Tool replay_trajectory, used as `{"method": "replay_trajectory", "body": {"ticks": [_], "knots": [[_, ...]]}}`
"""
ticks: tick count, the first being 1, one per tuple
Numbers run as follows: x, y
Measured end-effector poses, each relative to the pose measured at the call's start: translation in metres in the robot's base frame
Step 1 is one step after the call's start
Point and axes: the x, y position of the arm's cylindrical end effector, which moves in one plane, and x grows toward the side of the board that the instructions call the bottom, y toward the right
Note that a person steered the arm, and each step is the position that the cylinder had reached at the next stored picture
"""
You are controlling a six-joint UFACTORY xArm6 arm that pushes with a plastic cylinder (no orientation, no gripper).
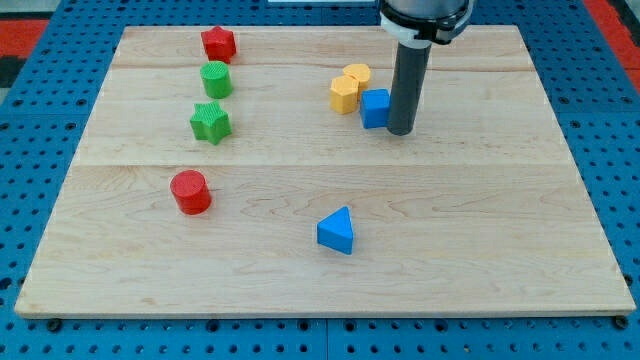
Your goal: Move the blue triangle top right to the blue cube
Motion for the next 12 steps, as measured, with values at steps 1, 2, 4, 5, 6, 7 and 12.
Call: {"method": "replay_trajectory", "body": {"ticks": [1,2,4,5,6,7,12], "knots": [[-0.007,-0.015],[-0.010,-0.023],[0.068,0.002],[0.160,0.004],[0.221,-0.016],[0.228,-0.055],[0.080,-0.039]]}}
